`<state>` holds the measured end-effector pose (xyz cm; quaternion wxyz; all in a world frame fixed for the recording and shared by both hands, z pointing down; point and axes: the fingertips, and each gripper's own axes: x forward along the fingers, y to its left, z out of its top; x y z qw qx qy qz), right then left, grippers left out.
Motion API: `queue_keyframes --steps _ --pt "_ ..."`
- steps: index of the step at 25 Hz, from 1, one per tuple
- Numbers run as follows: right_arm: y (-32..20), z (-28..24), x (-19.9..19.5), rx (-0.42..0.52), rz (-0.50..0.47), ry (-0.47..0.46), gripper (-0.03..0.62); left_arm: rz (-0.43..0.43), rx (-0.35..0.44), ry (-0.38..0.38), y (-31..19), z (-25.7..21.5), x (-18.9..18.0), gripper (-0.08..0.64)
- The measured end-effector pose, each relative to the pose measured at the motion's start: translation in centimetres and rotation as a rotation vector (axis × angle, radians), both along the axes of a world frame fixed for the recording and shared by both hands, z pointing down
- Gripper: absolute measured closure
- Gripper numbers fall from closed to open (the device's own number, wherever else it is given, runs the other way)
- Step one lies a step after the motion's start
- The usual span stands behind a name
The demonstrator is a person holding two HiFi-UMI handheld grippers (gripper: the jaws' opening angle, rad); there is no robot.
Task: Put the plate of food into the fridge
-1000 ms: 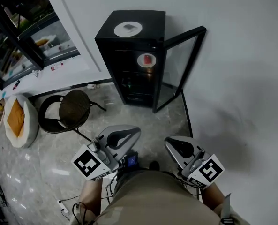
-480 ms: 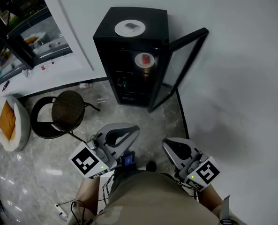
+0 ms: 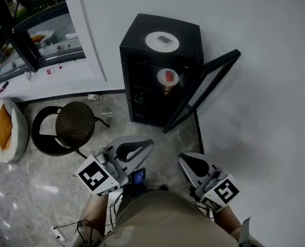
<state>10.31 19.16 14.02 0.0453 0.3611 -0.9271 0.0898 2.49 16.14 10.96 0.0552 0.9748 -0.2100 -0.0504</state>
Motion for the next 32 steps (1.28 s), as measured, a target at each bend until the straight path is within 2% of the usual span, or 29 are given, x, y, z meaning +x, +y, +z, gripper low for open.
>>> queue_keyframes --steps 8,15,23,27,30,32 --pt "-2.3 0.0 -4.7 -0.009 -0.032 0.002 0.569 -0.034 0.010 0.008 -1.7 0.2 -5.0 0.549" --pt "-4.0 -0.2 -7.3 -0.005 -0.061 0.009 0.569 -0.069 -0.001 0.034 -2.7 0.4 -7.6 0.549" --pt "-7.2 0.3 -6.8 -0.012 -0.132 -0.007 0.571 -0.097 -0.008 -0.018 -3.8 1.0 -5.7 0.549" --pt "-9.0 0.2 -5.3 -0.009 -0.180 -0.003 0.570 -0.128 0.011 -0.018 -5.5 0.3 -3.9 0.549" --pt "-10.8 0.4 -3.4 0.027 -0.174 0.032 0.570 -0.140 0.026 -0.019 -7.3 -0.4 -2.0 0.549" --pt "-11.6 0.6 -2.2 0.057 -0.168 0.071 0.570 -0.166 0.019 -0.065 -8.2 0.1 -0.8 0.549"
